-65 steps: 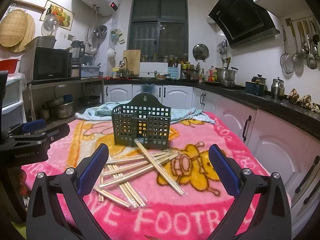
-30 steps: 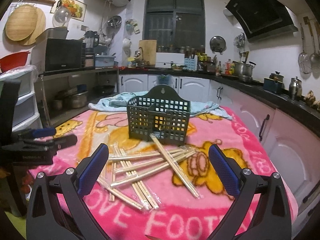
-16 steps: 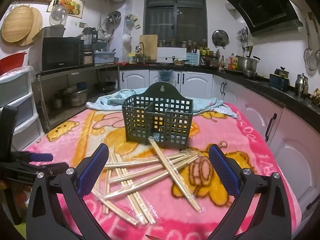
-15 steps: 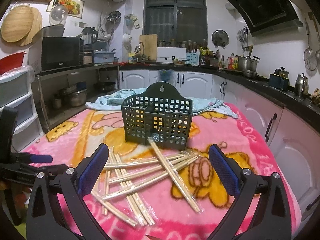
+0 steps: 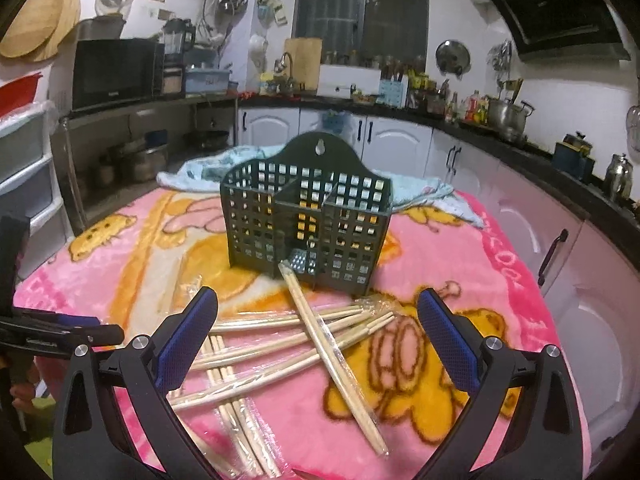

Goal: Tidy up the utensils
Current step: 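Lower the right gripper onto a wrapped chopstick and close on it, then lift the chopstick with the right gripper up over the green caddy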

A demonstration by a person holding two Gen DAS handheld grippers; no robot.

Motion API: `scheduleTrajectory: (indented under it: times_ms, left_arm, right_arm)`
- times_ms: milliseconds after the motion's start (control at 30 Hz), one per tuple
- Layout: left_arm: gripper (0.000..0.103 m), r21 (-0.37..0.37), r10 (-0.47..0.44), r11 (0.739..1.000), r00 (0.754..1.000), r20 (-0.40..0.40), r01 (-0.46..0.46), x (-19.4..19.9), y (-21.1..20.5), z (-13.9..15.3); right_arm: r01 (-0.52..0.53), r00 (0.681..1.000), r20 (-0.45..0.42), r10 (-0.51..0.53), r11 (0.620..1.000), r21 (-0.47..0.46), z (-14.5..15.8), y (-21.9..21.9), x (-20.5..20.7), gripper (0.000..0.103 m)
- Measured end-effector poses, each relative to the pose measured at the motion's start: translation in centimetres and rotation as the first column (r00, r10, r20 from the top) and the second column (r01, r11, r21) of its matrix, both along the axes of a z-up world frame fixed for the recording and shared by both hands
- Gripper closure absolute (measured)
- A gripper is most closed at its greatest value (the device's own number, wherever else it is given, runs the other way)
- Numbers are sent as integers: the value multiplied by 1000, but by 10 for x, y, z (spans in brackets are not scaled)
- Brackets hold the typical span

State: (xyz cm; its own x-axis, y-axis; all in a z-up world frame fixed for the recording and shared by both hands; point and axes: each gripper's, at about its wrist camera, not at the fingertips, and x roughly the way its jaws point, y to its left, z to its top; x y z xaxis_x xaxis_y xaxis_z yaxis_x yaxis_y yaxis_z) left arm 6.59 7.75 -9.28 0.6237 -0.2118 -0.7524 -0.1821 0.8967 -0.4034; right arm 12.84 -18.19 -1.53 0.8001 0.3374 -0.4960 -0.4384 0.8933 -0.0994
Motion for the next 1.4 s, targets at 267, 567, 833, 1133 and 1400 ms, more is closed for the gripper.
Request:
scheduleTrajectory:
  times_ms: [267, 567, 833, 1133, 1400]
  left_arm:
    - [61, 88, 0, 996, 1000, -14, 1, 11, -8, 0]
    - [82, 96, 6, 995, 1000, -15, -5, 18, -2, -2]
    - [92, 76, -2, 997, 1000, -10, 3, 24, 5, -3]
    - [101, 36, -10, 999, 1000, 6, 10, 29, 13, 2]
    - [101, 6, -29, 1000, 997, 69, 29, 31, 17, 27]
  right_arm:
    - [-41, 993, -117, 29, 993, -108, -21, 21, 44, 16]
    - [-112, 963, -263, 50, 968, -227, -48, 56, 96, 35]
    - [-169, 949, -309, 66, 932, -320, -59, 80, 115, 56]
    - [-218, 936, -340, 90, 907, -361, -57, 94, 123, 91]
    - [-252, 938, -304, 165, 928, -275, -15, 78, 114, 92]
